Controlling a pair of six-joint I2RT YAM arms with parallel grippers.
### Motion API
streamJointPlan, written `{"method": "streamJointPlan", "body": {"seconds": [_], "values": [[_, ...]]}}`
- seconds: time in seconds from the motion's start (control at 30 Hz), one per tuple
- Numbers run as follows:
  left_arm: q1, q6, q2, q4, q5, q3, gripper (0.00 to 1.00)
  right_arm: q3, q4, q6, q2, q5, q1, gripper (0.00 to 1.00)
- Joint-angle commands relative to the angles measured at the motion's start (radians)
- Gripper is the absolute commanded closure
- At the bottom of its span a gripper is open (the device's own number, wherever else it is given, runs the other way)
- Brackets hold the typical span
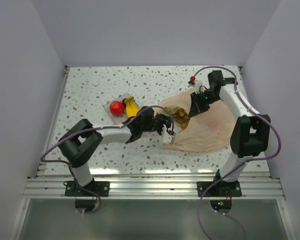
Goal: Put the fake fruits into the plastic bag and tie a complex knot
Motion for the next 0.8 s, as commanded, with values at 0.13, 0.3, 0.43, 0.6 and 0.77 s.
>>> {"method": "streamJointPlan", "body": {"seconds": [0.13,0.3,0.43,0.6,0.77], "values": [[0.0,0.004,0.19,0.076,0.034,0.054,0.75,-0.075,0.028,-0.043,-0.005,0.023,0.0,1.0],[0.001,0.011,0.298,0.133,0.042,0.1,0.69,-0.126,0.064,-0.055,-0.01,0.07,0.0,1.0],[-0.002,0.015,0.339,0.142,0.062,0.129,0.62,-0.138,0.071,-0.065,-0.007,0.084,0.0,1.0],[-0.006,0.016,0.387,0.124,0.057,0.169,0.66,-0.143,0.078,-0.066,-0.005,0.079,0.0,1.0],[-0.006,0.028,0.437,0.117,0.04,0.209,0.68,-0.134,0.074,-0.069,-0.002,0.072,0.001,1.0]]}}
